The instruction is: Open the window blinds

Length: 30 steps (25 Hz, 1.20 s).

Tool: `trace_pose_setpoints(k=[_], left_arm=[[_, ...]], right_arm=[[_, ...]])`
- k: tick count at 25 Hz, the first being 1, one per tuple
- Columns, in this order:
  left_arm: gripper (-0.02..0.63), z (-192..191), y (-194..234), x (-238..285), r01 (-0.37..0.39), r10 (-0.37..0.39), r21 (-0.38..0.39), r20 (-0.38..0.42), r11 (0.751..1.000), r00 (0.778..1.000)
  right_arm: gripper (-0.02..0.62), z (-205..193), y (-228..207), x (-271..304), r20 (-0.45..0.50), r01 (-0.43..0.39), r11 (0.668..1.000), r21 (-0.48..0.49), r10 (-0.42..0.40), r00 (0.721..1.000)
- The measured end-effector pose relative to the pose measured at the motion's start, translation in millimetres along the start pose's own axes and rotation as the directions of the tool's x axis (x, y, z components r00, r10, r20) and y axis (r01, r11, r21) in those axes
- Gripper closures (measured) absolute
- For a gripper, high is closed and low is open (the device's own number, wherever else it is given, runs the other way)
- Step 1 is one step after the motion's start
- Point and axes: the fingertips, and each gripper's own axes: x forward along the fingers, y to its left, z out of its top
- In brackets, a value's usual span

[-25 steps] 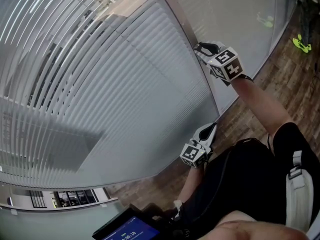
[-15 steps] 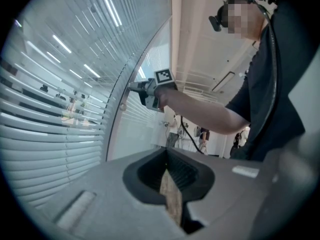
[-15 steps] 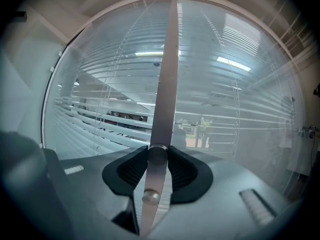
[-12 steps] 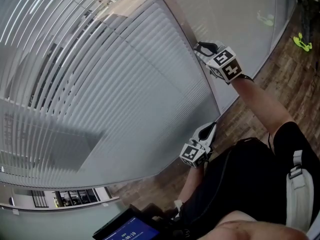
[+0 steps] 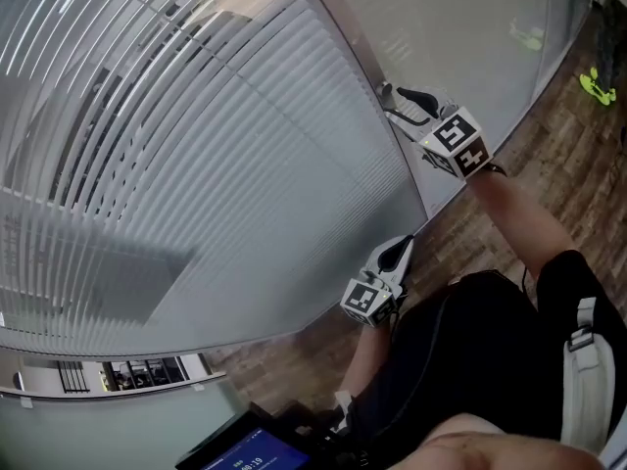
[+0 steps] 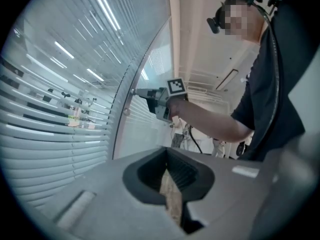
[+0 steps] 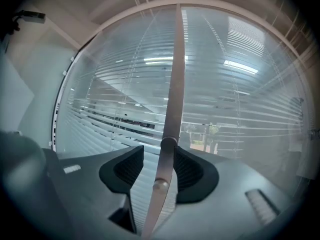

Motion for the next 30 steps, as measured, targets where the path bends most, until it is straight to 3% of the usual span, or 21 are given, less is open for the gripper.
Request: trace_pose_setpoints(k=[3, 5, 9, 12, 16, 19, 24, 30], left_arm=[[0.604, 4.4, -5.3, 0.2, -0.023, 0.023, 0.011, 0.001, 1.0, 1.0], [0.604, 5.9, -7.8, -0.4, -0.037, 0.037, 0.03, 0.005, 0.999, 0.999], [0.604, 19.0, -18.3, 3.9, -0.062, 0.062, 0.029, -0.005, 0.998, 0.998], [0.604, 27.6, -28.3, 9.8, -0.082, 0.081, 0.053, 0.007, 0.995, 0.997], [0.604, 17.0, -37.4, 8.4, -0.105, 0.105, 0.061, 0.008, 0.993, 0.994], [0.604, 12.1, -38.6, 5.7, -0.118, 0.117, 0.055, 0.008, 0.992, 0.993], [0.604, 11.0, -39.2, 8.1, -0.134, 0.133, 0.058, 0.017, 0.989, 0.991], [0.604, 11.1, -43.2, 13.1, -0.137, 0.137, 0.067, 0.004, 0.988, 0.991]], right_arm=[[0.414, -1.6, 18.6, -29.0, 0.058, -0.058, 0.998, -0.023, 0.059, 0.997], [0.448, -10.9, 35.9, -47.6, 0.079, -0.111, 0.993, -0.051, 0.115, 0.99], [0.462, -48.6, 74.9, -76.9, 0.033, -0.213, 0.972, -0.1, 0.217, 0.976], [0.503, -69.3, 99.0, -106.5, 0.039, -0.311, 0.943, -0.116, 0.317, 0.948], [0.577, -101.9, 119.5, -141.4, 0.068, -0.417, 0.908, -0.029, 0.418, 0.906], [0.59, -120.7, 128.8, -157.7, 0.087, -0.451, 0.893, 0.011, 0.448, 0.89], [0.591, -144.0, 124.6, -174.3, 0.079, -0.462, 0.885, 0.067, 0.457, 0.886], [0.591, -144.4, 120.2, -178.3, 0.102, -0.464, 0.879, 0.114, 0.454, 0.885]])
